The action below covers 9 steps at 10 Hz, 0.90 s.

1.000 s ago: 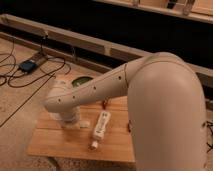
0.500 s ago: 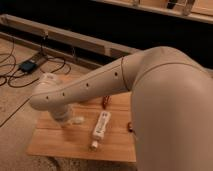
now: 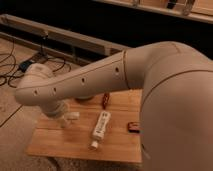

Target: Place the white sponge in the ceramic cup

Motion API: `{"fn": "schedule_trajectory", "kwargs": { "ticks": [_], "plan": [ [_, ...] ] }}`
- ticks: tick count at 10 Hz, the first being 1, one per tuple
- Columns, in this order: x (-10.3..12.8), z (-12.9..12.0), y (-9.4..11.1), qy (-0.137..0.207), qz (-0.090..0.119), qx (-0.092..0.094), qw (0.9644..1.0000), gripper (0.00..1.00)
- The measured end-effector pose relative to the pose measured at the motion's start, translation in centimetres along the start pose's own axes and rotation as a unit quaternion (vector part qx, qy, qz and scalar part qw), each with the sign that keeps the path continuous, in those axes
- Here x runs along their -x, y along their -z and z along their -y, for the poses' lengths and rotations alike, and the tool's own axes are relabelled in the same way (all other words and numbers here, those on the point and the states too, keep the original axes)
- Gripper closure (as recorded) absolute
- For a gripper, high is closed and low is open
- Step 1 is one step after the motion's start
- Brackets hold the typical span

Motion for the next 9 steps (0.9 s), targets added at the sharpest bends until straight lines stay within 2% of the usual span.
{"fn": "schedule_trajectory", "kwargs": {
  "ticks": [2,6,9],
  "plan": [
    [0.8,0.2,0.2,0.006,0.005,0.001,1.0000,1.00],
    [3.6,1.0,0.3,0.028,0.050,0.007,0.9983,1.00],
    [6.2,1.5,-0.4,0.046,0.067,0.016,0.9966,1.00]
  ]
}}
